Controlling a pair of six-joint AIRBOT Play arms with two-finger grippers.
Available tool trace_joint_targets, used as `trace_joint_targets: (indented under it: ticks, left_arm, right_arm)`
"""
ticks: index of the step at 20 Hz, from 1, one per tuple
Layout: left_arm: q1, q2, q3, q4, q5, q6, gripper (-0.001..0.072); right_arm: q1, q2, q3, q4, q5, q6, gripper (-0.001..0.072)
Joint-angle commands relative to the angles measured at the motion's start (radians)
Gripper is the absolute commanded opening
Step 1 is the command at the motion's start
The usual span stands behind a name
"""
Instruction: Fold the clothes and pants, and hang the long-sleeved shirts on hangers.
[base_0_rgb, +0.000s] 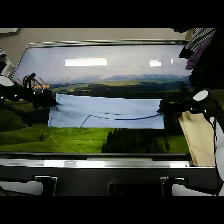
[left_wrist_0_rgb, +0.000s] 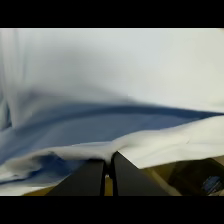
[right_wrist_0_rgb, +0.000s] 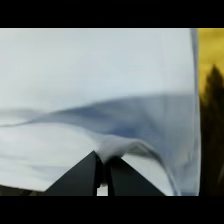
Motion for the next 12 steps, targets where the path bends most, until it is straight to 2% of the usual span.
trace_joint_targets:
  ticks: [1,4,10,11,12]
  left_arm:
    - [-0.01,-0.129,0.179,-0.005,-0.012,-0.032,0.0019]
    - [-0.012,-0.185,0.248,-0.006,-0.003,-0.049,0.0019]
    - [-0.04,-0.309,0.252,-0.013,0.018,-0.048,0.0022]
    - [-0.04,-0.321,0.252,-0.013,0.027,-0.049,0.0034]
    - [-0.037,-0.322,0.252,-0.012,0.032,-0.049,0.0084]
  right_arm:
    - [0.017,-0.071,0.109,-0.027,-0.018,0.049,0.0034]
    - [0.017,-0.088,0.144,-0.04,-0.032,0.064,0.0034]
    - [0.017,-0.166,0.148,-0.029,-0.047,0.071,0.0038]
    - [0.017,-0.171,0.148,-0.028,-0.046,0.086,0.0131]
    - [0.014,-0.168,0.152,-0.028,-0.036,0.112,0.0291]
